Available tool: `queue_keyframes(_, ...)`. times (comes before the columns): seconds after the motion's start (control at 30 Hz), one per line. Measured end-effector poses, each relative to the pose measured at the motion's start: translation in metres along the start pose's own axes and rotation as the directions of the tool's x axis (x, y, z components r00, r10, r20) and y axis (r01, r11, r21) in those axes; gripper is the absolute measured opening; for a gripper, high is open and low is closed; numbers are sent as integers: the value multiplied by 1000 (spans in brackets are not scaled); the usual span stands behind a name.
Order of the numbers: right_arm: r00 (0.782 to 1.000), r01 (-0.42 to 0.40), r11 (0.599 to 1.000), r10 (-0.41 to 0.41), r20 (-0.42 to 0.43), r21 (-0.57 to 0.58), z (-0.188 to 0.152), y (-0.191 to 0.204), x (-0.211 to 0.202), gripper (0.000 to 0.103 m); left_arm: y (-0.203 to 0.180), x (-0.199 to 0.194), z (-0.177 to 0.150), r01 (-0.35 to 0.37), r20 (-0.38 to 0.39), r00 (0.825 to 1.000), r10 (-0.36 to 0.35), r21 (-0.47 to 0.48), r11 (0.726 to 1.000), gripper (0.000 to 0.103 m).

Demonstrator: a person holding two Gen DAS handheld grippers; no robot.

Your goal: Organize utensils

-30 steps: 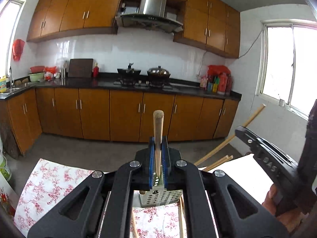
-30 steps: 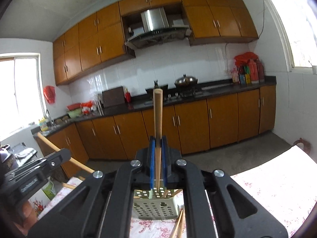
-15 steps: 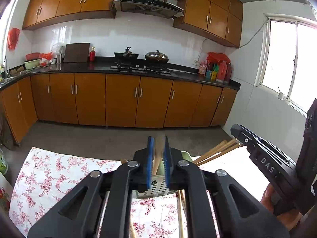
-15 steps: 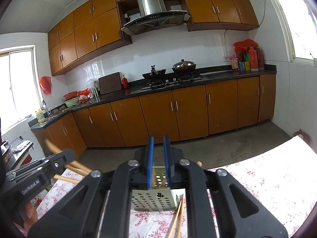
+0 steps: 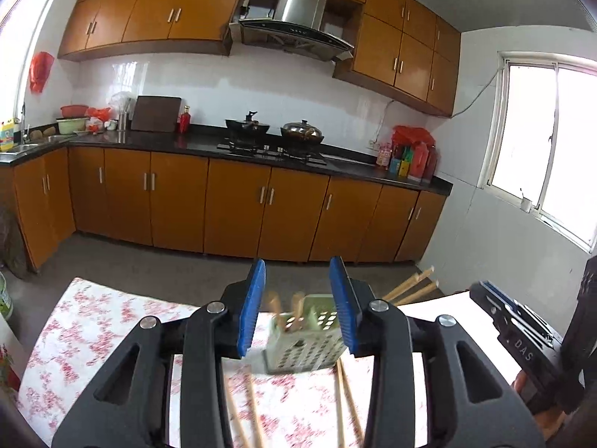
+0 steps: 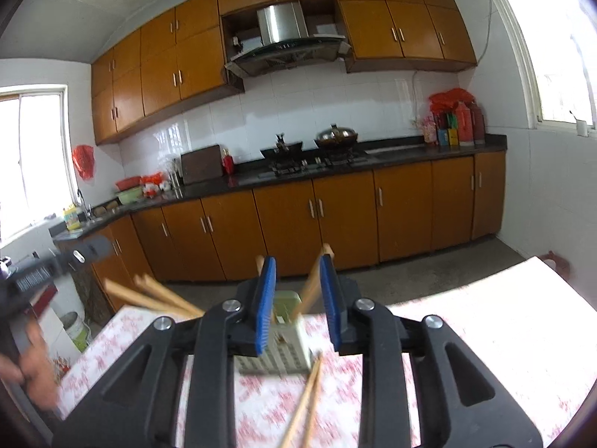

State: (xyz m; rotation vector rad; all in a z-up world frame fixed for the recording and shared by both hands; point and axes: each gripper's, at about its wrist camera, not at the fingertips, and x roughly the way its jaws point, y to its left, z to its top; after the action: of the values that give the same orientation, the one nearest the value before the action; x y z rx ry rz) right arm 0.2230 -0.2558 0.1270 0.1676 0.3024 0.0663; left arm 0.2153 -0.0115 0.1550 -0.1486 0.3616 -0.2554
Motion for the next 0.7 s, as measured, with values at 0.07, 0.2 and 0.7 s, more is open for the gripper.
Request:
queue_keyframes(0.07, 998, 22, 1000, -22, -56, -5, -22, -9, -2, 26, 8, -7, -11, -28, -9, 1000, 28, 9, 1000, 38)
queue_keyframes(0.2, 971, 53, 999, -52, -232, -5, -78, -23, 15, 26, 37, -6, -52, -100, -104, 989, 101, 13, 995, 38)
queue_keyframes(0.7, 834, 28, 999, -32, -550, -14, -194, -3, 89, 24, 94, 47, -168, -204, -422, 890, 171, -34, 978, 38)
